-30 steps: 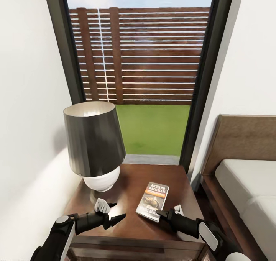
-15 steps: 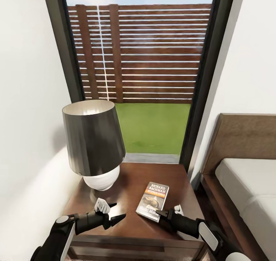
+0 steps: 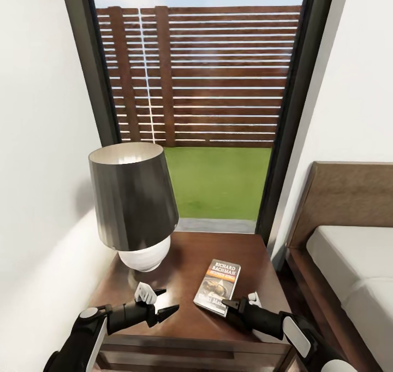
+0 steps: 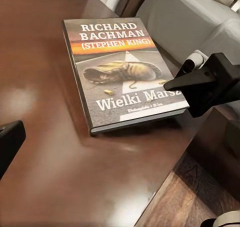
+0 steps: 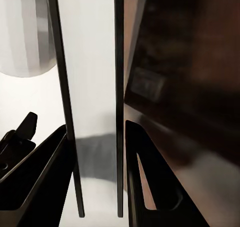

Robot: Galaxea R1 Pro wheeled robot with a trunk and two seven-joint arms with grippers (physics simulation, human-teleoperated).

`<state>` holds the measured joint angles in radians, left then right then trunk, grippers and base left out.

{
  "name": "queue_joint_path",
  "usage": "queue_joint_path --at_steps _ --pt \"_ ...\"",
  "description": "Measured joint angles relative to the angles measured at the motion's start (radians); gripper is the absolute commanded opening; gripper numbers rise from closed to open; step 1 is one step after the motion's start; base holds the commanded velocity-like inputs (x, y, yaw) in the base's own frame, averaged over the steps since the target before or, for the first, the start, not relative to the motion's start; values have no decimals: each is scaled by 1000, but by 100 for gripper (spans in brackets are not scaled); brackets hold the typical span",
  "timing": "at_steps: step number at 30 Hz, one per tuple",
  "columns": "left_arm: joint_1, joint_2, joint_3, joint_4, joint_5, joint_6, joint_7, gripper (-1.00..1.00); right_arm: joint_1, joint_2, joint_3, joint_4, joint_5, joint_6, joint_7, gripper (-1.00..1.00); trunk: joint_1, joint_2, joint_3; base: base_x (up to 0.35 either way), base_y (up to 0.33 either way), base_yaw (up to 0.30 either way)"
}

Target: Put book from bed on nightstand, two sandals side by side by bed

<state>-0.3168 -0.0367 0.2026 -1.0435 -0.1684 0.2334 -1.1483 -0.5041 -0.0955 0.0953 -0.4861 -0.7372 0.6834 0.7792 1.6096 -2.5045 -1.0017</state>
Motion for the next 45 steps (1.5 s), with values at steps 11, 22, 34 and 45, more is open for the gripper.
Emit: queue_joint_path --at_steps 11,22,34,45 --pt "0 0 0 0 0 0 0 100 0 0 0 0 0 0 -1 100 0 0 0 0 0 0" --pt "0 0 0 0 0 0 0 100 0 0 -2 -1 -8 5 2 100 0 0 0 0 0 0" --pt "0 0 -1 0 0 0 0 100 0 0 -1 0 -7 5 2 100 0 0 0 0 0 0" --pt "0 -1 -2 1 -1 1 1 100 0 0 -2 -1 -12 4 2 100 0 0 0 -32 -14 0"
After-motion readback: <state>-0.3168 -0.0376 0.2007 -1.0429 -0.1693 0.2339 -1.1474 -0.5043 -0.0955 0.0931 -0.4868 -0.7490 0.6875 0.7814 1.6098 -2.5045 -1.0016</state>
